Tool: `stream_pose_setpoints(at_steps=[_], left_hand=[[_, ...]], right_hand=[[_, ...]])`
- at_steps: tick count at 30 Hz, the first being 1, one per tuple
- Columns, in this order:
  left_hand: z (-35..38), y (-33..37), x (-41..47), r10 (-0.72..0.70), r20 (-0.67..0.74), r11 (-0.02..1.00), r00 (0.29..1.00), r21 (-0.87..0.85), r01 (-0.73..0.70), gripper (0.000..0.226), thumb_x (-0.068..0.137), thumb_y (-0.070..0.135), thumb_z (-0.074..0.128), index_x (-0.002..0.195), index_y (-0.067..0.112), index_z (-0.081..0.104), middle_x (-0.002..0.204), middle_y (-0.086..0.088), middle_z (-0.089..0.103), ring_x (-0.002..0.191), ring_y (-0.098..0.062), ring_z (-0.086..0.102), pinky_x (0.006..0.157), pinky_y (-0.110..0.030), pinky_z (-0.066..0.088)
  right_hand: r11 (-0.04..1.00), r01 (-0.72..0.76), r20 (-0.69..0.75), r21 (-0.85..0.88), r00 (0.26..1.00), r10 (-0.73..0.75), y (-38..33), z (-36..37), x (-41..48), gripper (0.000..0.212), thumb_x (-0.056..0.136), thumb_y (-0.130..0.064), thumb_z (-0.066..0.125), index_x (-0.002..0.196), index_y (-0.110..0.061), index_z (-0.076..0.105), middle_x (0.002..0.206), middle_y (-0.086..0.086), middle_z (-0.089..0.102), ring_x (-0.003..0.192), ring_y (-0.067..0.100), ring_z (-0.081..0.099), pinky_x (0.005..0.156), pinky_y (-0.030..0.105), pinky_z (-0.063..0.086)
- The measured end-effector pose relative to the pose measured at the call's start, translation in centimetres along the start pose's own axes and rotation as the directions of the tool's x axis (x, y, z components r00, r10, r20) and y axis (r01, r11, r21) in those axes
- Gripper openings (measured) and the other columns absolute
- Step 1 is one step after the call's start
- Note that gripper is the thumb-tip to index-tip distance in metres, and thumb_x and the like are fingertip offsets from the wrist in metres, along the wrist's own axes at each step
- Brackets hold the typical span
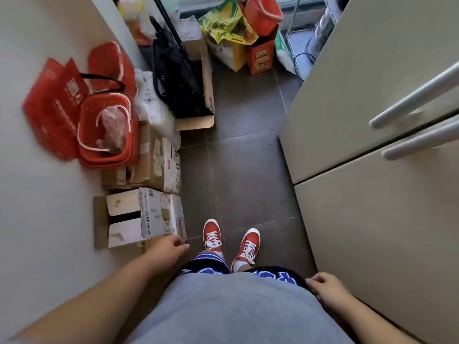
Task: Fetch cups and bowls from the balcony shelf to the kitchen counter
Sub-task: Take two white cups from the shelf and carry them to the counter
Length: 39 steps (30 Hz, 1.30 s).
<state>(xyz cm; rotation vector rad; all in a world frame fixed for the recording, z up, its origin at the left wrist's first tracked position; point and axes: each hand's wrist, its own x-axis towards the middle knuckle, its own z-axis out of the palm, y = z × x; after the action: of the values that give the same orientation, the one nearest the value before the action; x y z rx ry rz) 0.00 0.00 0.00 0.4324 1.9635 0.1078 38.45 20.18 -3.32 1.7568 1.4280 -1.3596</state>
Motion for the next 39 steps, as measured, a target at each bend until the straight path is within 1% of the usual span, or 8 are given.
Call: stream_pose_setpoints(at_steps=[6, 13, 17, 21, 26, 30, 34, 39], left_hand=[[-1.5, 1.0, 0.3, -0.025, -0.034, 0.997, 0.999, -0.076, 0.022, 0.019, 0.089, 0.040, 0.058, 0.089, 0.024, 0.067, 0.092, 0.000, 0.071, 0.086, -0.018, 0.066, 0.086, -0.040, 0.055], [-6.6, -0.8, 3.0, -0.097, -0.042, 0.982, 0.994, -0.165, 0.089, 0.010, 0.091, 0.032, 0.060, 0.084, 0.024, 0.063, 0.097, 0.003, 0.064, 0.087, -0.013, 0.059, 0.070, -0.027, 0.051], [-11.9, -1.4, 6.8, -0.172, -0.004, 0.973, 0.985, -0.159, 0.169, 0.014, 0.090, 0.031, 0.060, 0.083, 0.019, 0.063, 0.087, -0.005, 0.069, 0.078, -0.019, 0.064, 0.075, -0.039, 0.055], [-18.8, 0.0, 10.7, -0.161, -0.001, 0.986, 0.987, -0.051, 0.161, 0.015, 0.087, 0.029, 0.060, 0.077, 0.017, 0.064, 0.076, -0.004, 0.070, 0.074, -0.021, 0.066, 0.074, -0.037, 0.054], [-27.3, 6.5, 15.3, -0.053, -0.046, 0.997, 0.998, 0.046, 0.055, 0.018, 0.088, 0.034, 0.061, 0.081, 0.017, 0.062, 0.081, -0.003, 0.069, 0.075, -0.020, 0.065, 0.068, -0.031, 0.052], [-31.8, 14.7, 18.6, 0.041, -0.061, 0.997, 0.997, 0.060, -0.037, 0.017, 0.089, 0.036, 0.059, 0.087, 0.020, 0.064, 0.084, -0.002, 0.070, 0.077, -0.018, 0.067, 0.069, -0.031, 0.055], [-34.5, 23.2, 21.7, 0.159, -0.064, 0.983, 0.985, 0.100, -0.152, 0.016, 0.089, 0.041, 0.058, 0.087, 0.027, 0.063, 0.079, 0.004, 0.069, 0.068, -0.010, 0.065, 0.052, -0.023, 0.047], [-36.3, 31.5, 24.6, 0.203, -0.092, 0.977, 0.975, 0.080, -0.195, 0.013, 0.090, 0.041, 0.059, 0.094, 0.029, 0.064, 0.088, 0.007, 0.069, 0.081, -0.009, 0.065, 0.075, -0.031, 0.058]], right_hand=[[0.999, -0.036, -0.005, 0.037, 0.999, 0.036, -3.8, -2.3, 3.1, 0.023, 0.088, -0.015, 0.065, 0.070, -0.004, 0.056, 0.048, 0.004, 0.053, 0.041, 0.019, 0.043, 0.048, 0.026, 0.034], [0.987, 0.149, -0.021, 0.067, 0.989, -0.148, -21.8, -5.8, 7.4, 0.021, 0.090, -0.019, 0.062, 0.073, -0.009, 0.056, 0.060, 0.006, 0.056, 0.040, 0.014, 0.044, 0.034, 0.015, 0.031], [0.970, 0.236, -0.039, 0.051, 0.971, -0.234, -32.6, -6.7, 8.9, 0.018, 0.091, -0.022, 0.060, 0.077, -0.011, 0.059, 0.067, 0.005, 0.059, 0.049, 0.015, 0.048, 0.039, 0.017, 0.035], [0.969, 0.243, -0.047, 0.051, 0.970, -0.240, -39.6, -7.4, 9.3, 0.020, 0.092, -0.020, 0.060, 0.075, -0.011, 0.059, 0.071, 0.006, 0.061, 0.051, 0.014, 0.049, 0.038, 0.015, 0.036], [0.984, 0.171, -0.086, 0.050, 0.982, -0.166, -41.7, -9.7, 9.8, 0.018, 0.091, -0.019, 0.060, 0.084, -0.002, 0.063, 0.072, 0.010, 0.061, 0.054, 0.017, 0.051, 0.038, 0.015, 0.035], [0.988, 0.060, -0.122, 0.142, 0.992, -0.043, -40.3, -12.1, 10.7, 0.020, 0.092, -0.017, 0.060, 0.075, -0.006, 0.057, 0.068, 0.011, 0.058, 0.048, 0.018, 0.045, 0.043, 0.019, 0.029], [0.976, -0.036, -0.133, 0.213, 0.989, 0.066, -38.8, -14.6, 12.4, 0.023, 0.091, -0.016, 0.060, 0.071, -0.007, 0.055, 0.063, 0.011, 0.057, 0.043, 0.018, 0.043, 0.043, 0.019, 0.027], [0.952, -0.027, -0.149, 0.305, 0.986, 0.075, -42.1, -18.5, 15.4, 0.023, 0.089, -0.016, 0.064, 0.070, -0.007, 0.055, 0.058, 0.009, 0.057, 0.043, 0.018, 0.044, 0.042, 0.019, 0.030]])
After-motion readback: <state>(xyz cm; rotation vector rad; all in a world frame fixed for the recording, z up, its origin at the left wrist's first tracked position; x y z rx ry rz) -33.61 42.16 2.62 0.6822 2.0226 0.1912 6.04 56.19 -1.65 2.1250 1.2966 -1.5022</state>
